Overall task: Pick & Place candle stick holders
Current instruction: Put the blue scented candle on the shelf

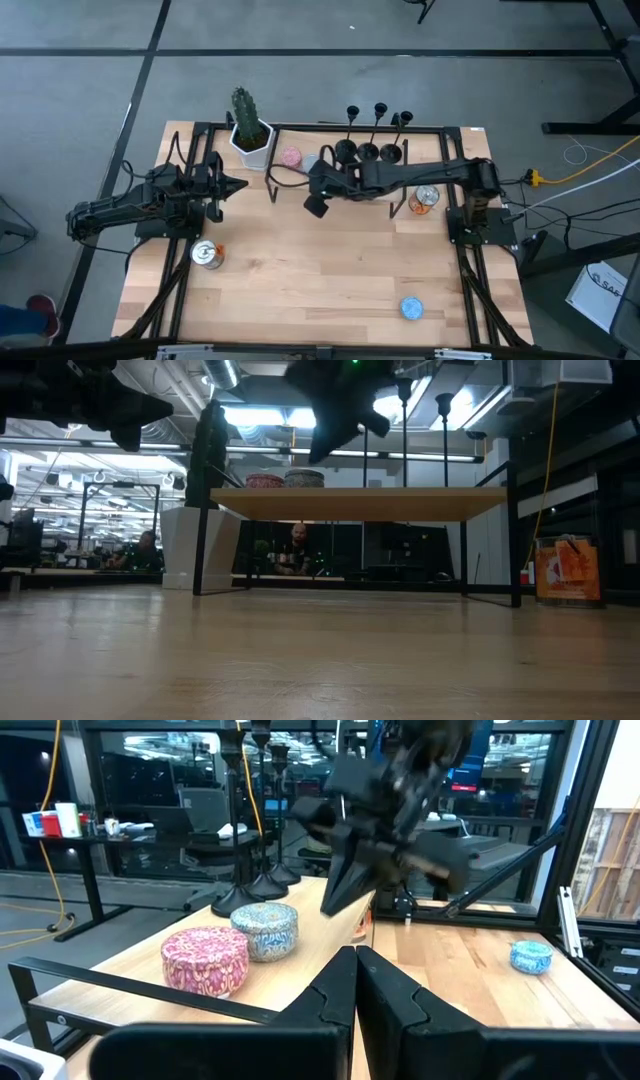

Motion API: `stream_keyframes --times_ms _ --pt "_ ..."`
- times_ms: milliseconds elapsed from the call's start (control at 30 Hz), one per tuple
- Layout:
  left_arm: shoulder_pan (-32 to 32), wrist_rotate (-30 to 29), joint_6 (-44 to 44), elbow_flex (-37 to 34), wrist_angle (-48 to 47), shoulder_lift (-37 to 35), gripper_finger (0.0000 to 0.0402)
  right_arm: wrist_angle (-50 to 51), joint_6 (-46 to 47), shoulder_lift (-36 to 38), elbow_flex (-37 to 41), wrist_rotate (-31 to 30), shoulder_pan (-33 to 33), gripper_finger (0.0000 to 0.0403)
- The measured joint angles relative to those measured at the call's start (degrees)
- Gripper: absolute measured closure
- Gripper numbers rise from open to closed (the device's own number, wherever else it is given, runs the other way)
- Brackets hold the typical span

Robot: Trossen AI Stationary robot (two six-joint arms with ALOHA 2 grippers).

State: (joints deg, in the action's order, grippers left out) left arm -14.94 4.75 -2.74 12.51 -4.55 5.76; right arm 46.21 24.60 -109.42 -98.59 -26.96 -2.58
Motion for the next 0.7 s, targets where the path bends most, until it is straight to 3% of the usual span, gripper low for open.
stream_keyframes --times_ms 400,700 --pt "0.00 0.00 0.00 0.00 0.00 0.00 0.0396 -0.40 0.04 -3.18 0.00 -4.54 1.97 0.0390" --pt "-0.02 0.00 0.02 0.00 -0.02 0.00 0.0396 -4.44 0.02 -3.79 0.00 -4.55 4.54 0.0390"
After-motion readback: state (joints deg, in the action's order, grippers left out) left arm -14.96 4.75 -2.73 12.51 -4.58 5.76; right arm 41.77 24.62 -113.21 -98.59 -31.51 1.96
